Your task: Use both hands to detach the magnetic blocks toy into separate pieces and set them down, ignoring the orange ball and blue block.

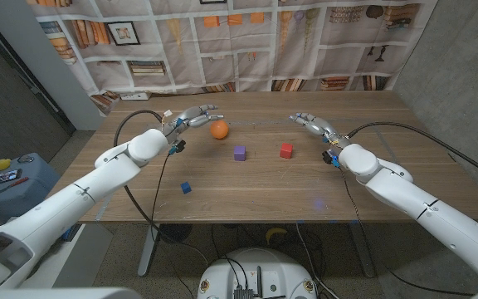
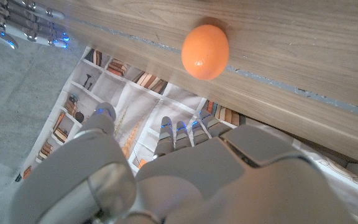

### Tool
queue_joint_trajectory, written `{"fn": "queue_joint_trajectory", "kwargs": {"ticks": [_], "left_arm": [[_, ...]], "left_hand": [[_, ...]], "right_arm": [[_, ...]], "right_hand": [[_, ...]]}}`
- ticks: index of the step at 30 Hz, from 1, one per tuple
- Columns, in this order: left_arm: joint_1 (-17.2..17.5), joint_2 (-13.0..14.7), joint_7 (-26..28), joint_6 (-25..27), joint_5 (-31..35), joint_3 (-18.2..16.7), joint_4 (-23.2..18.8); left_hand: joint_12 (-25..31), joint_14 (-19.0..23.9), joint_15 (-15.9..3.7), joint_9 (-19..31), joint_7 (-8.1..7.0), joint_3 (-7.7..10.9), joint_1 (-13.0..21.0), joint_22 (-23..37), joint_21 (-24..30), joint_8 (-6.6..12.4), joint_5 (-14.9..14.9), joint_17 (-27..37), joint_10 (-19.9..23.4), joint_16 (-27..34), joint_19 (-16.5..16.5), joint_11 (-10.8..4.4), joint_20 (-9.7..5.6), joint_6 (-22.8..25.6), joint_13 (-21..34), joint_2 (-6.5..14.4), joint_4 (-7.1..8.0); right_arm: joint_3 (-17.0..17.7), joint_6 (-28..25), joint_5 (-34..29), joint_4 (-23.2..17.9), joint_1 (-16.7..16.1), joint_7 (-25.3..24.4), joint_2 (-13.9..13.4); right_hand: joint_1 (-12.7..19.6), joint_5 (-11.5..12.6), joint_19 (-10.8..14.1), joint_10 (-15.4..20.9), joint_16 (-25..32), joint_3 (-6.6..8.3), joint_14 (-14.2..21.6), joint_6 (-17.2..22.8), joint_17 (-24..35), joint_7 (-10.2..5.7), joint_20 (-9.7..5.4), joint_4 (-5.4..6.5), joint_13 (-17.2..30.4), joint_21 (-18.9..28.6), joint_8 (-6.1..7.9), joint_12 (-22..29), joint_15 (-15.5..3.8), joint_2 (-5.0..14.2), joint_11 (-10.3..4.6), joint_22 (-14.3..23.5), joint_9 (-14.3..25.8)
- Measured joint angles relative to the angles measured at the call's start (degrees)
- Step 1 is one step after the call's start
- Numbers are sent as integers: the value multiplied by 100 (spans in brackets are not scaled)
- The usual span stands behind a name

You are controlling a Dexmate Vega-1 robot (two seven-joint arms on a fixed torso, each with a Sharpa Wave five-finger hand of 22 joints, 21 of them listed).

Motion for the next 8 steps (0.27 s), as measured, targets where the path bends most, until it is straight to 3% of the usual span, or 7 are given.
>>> {"fn": "queue_joint_trajectory", "kwargs": {"ticks": [4,8], "left_arm": [[74,-149,160,-208,-144,-56,184],[161,-330,376,-495,-289,-124,411]], "left_hand": [[0,30,-30,-25,0,1,-92,0,0,0,0,0,21,0,43,-22,0,0,0,93,46],[0,42,-42,-28,10,-10,-129,0,0,3,0,0,30,0,52,-30,-9,51,0,129,82]], "right_arm": [[33,122,105,75,-22,-19,42],[79,289,292,191,-44,-26,116]], "right_hand": [[-111,0,42,32,3,-17,84,31,-10,31,1,63,0,0,-50,0,0,109,7,0,-21],[-217,0,134,122,50,-40,205,31,-28,31,-11,86,1,43,-102,0,0,96,41,0,-27]]}}
